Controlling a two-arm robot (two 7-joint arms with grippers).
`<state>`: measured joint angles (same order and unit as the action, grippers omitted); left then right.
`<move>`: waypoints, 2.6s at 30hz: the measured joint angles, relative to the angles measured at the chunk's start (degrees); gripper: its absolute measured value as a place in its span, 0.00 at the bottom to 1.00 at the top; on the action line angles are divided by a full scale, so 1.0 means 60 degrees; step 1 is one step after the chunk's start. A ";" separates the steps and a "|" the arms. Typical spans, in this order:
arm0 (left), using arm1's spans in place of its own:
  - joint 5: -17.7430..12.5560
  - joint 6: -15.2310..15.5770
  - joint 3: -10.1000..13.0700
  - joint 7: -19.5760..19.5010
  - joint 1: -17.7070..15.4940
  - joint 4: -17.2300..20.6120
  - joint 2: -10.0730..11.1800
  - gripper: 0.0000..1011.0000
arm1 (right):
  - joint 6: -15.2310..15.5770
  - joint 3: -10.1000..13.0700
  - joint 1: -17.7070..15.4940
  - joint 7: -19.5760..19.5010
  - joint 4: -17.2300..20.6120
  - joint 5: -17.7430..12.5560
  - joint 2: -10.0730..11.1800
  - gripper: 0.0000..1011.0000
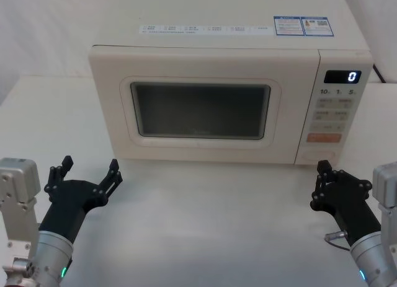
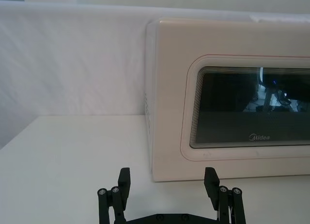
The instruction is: Press the button to open the microwave door with one hand; close the microwave door with the other hand.
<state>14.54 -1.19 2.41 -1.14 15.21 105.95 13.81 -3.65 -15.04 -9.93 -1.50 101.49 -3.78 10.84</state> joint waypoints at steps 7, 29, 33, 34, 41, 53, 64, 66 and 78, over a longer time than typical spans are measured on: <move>0.0000 0.0000 0.0000 0.0000 0.0000 0.0000 0.0000 0.99 | 0.0000 0.0000 0.0000 0.0000 0.0000 0.0000 0.0000 0.00; -0.0001 0.0000 0.0000 0.0000 0.0000 0.0000 0.0000 0.99 | 0.0161 0.0246 -0.0013 0.0213 -0.0044 -0.0133 -0.0191 0.00; 0.0000 0.0000 0.0000 0.0000 0.0000 0.0000 0.0000 0.99 | 0.0280 0.0425 0.0053 0.0496 -0.0204 -0.0332 -0.0298 0.00; 0.0000 0.0000 0.0000 0.0000 0.0000 0.0000 0.0000 0.99 | 0.0305 0.0468 0.0072 0.0550 -0.0246 -0.0380 -0.0319 0.00; 0.0000 0.0001 0.0000 0.0000 -0.0001 0.0000 0.0000 0.99 | 0.0574 0.0723 0.0328 0.1050 -0.0670 -0.0634 -0.0453 0.00; -0.0001 0.0001 0.0000 0.0000 0.0000 0.0000 0.0000 0.99 | 0.0834 0.0750 0.0879 0.1432 -0.1335 -0.0457 -0.0541 0.00; 0.0000 0.0000 0.0000 0.0000 0.0000 0.0000 0.0000 0.99 | 0.0893 0.0790 0.1340 0.1570 -0.1869 -0.0372 -0.0602 0.00; 0.0000 0.0000 0.0000 0.0000 0.0000 0.0000 0.0000 0.99 | 0.0899 0.0803 0.1441 0.1574 -0.2009 -0.0353 -0.0618 0.00; -0.0001 0.0001 0.0000 0.0000 0.0000 0.0000 0.0000 0.99 | 0.0819 0.0913 0.1939 0.1572 -0.2677 -0.0370 -0.0799 0.00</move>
<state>14.54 -1.19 2.42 -1.14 15.21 105.95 13.81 1.27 -9.56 1.71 7.93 85.43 -5.99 6.05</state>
